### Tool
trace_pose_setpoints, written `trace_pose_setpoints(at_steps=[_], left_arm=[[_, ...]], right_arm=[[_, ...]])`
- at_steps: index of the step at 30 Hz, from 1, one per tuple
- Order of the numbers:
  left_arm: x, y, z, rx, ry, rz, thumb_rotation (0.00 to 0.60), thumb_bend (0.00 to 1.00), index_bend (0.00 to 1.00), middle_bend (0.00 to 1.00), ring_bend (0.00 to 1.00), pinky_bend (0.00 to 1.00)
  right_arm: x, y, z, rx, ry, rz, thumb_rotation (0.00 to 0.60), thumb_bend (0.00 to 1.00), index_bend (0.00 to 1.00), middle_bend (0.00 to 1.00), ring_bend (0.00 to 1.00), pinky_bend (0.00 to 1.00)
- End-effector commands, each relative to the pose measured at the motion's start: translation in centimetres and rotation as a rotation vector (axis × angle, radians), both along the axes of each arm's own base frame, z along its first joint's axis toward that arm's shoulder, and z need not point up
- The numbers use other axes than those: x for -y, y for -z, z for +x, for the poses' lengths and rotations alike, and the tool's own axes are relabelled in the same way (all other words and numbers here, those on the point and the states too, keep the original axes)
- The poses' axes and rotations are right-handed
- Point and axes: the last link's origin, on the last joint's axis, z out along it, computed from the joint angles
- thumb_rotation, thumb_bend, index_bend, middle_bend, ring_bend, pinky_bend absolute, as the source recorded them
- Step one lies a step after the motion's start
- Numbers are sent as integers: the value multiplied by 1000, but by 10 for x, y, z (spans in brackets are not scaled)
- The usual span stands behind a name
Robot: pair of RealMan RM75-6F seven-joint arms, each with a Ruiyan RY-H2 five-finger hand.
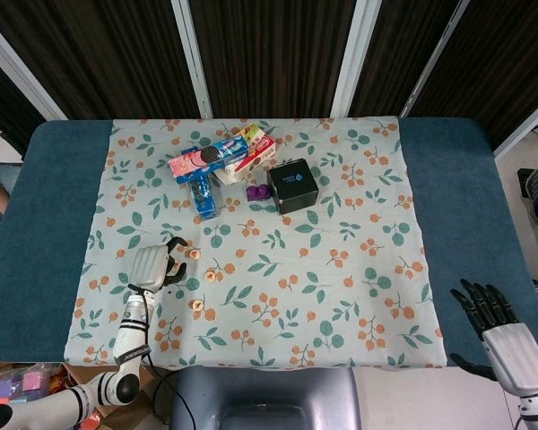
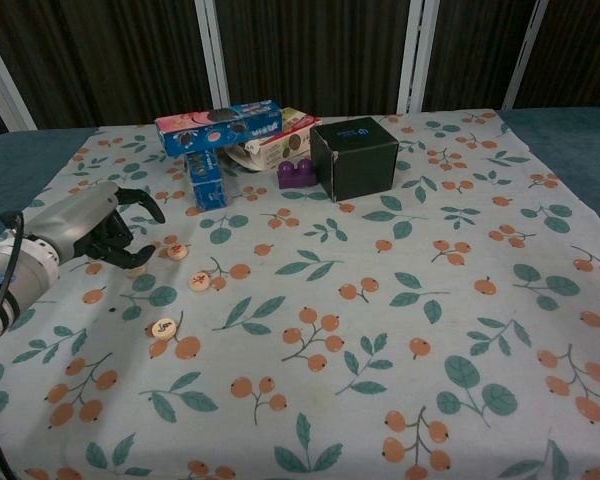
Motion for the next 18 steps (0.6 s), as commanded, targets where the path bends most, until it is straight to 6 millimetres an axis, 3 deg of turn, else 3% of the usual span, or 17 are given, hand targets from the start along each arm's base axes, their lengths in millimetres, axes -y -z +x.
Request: trace_pose_setpoints(at_steps=[1, 10, 18], left_arm=[[-5, 5, 10, -12, -8, -4, 600, 399, 348, 1000, 1000, 1000], [-10, 21, 22, -91, -29, -36, 600, 387, 353, 1000, 1000, 1000], [-13, 30, 20, -146, -48, -23, 600, 398, 373, 1000, 1000, 1000]], right_arm=[[0, 0, 0, 0, 0, 1, 600, 142, 0, 0, 0, 0], [-1, -2, 0, 7, -3, -3, 600, 142, 0, 0, 0, 0], [-1, -5, -1, 11, -3, -5, 600, 142, 0, 0, 0, 0]])
